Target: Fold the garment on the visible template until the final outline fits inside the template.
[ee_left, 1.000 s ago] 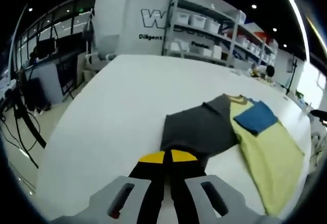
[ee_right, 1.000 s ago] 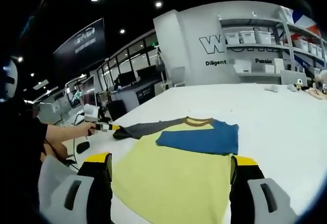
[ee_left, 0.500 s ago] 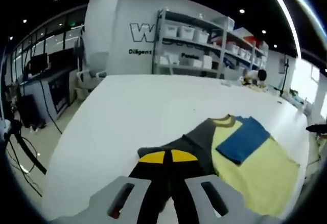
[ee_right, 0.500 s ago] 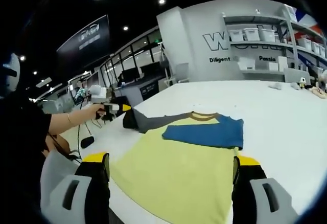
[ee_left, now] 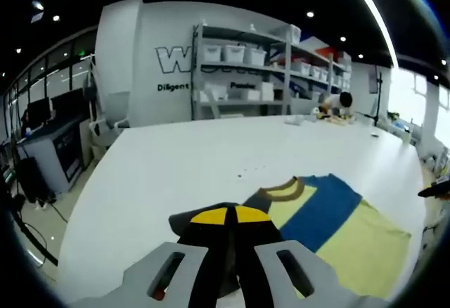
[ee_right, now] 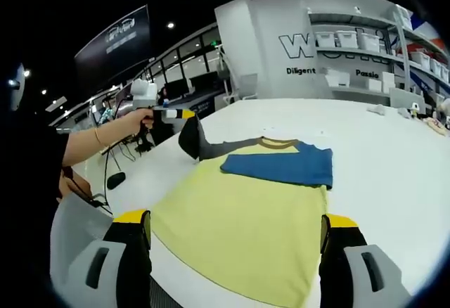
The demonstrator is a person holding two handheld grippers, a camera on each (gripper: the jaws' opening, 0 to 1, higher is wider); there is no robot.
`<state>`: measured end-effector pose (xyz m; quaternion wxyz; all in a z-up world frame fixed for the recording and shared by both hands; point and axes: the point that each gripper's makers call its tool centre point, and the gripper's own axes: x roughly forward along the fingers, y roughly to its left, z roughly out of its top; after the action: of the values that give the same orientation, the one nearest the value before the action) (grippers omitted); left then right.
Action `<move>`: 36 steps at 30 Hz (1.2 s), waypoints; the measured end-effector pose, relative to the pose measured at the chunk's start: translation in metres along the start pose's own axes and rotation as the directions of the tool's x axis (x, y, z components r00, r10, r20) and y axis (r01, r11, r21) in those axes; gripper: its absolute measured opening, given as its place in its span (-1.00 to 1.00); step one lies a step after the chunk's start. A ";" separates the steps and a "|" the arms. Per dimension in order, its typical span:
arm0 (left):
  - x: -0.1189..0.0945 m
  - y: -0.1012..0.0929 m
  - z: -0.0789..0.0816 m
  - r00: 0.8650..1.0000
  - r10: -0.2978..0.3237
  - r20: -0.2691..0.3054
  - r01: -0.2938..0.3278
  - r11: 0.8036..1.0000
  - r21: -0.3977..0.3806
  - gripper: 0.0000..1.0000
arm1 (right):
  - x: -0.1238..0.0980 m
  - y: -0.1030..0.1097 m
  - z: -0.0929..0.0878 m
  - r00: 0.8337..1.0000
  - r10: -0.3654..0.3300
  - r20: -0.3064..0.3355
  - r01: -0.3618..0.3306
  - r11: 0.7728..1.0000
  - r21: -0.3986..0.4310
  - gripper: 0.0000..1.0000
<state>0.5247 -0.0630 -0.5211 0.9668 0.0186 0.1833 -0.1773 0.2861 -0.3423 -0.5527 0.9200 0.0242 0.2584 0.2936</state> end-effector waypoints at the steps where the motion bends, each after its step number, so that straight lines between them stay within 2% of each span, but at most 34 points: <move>1: 0.002 -0.005 0.004 1.000 -0.007 0.007 0.007 1.000 0.003 -1.00 | 0.000 0.000 0.000 1.000 -0.001 -0.001 0.001 1.000 -0.001 0.98; 5: 0.009 -0.024 0.013 0.999 -0.038 0.017 0.038 0.999 0.025 -0.99 | -0.001 -0.001 -0.001 1.000 -0.006 0.000 0.006 1.000 0.007 0.98; 7: 0.011 -0.032 0.016 0.999 -0.040 0.019 0.039 0.997 0.066 -0.99 | -0.001 -0.002 -0.001 1.000 -0.009 0.002 0.009 1.000 0.010 0.98; 9: 0.014 -0.047 0.020 0.998 -0.057 0.023 0.055 0.993 0.105 -0.99 | -0.002 -0.002 -0.002 1.000 -0.011 0.004 0.011 1.000 0.015 0.98; 14: 0.022 -0.085 0.021 0.993 -0.119 0.024 0.111 0.969 0.223 -0.99 | -0.003 -0.004 -0.004 1.000 -0.019 0.000 0.019 1.000 0.016 0.98; 18: 0.027 -0.118 0.006 0.988 -0.154 -0.024 0.154 0.935 0.319 -0.99 | -0.004 -0.004 -0.005 1.000 -0.023 0.002 0.023 0.999 0.028 0.98; 19: 0.030 -0.123 0.004 0.991 -0.134 -0.026 0.133 0.909 0.395 -0.99 | -0.004 -0.004 -0.006 1.000 -0.024 -0.001 0.024 0.999 0.029 0.98; 20: 0.031 -0.127 0.003 0.992 -0.124 -0.029 0.123 0.872 0.474 -0.99 | -0.004 -0.004 -0.008 1.000 -0.024 -0.007 0.024 0.999 0.025 0.98; 21: 0.031 -0.134 -0.001 0.991 -0.127 -0.034 0.127 0.860 0.494 -0.99 | -0.004 -0.004 -0.009 1.000 -0.025 -0.012 0.025 0.999 0.024 0.98; 22: 0.032 -0.145 -0.008 0.987 -0.153 -0.053 0.160 0.877 0.452 -0.99 | -0.005 -0.005 -0.012 0.999 -0.028 -0.019 0.028 0.999 0.022 0.97; 24: 0.033 -0.158 -0.015 0.981 -0.180 -0.065 0.190 0.881 0.434 -0.99 | -0.005 -0.007 -0.013 0.999 -0.034 -0.021 0.034 0.999 0.025 0.97; 26: 0.033 -0.164 -0.020 0.981 -0.180 -0.077 0.196 0.865 0.462 -0.99 | -0.006 -0.008 -0.014 0.999 -0.038 -0.019 0.039 0.999 0.035 0.97; 28: 0.035 -0.171 -0.032 0.980 -0.174 -0.102 0.201 0.833 0.516 -0.99 | -0.006 -0.009 -0.016 0.999 -0.040 -0.021 0.041 0.998 0.040 0.96; 30: 0.035 -0.176 -0.040 0.977 -0.178 -0.115 0.212 0.831 0.515 -0.99 | -0.006 -0.009 -0.019 0.999 -0.042 -0.029 0.043 0.998 0.039 0.96; 34: 0.037 -0.184 -0.063 0.969 -0.182 -0.168 0.244 0.813 0.528 -0.97 | -0.005 -0.009 -0.022 0.998 -0.041 -0.042 0.042 0.998 0.039 0.96; 36: 0.036 -0.188 -0.070 0.964 -0.195 -0.179 0.261 0.816 0.515 -0.95 | -0.005 -0.009 -0.022 0.998 -0.039 -0.040 0.040 0.998 0.043 0.96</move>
<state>0.4660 -0.2439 -0.5937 0.8822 0.2752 0.1845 -0.3345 0.2765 -0.3543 -0.5714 0.9197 0.0336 0.2832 0.2700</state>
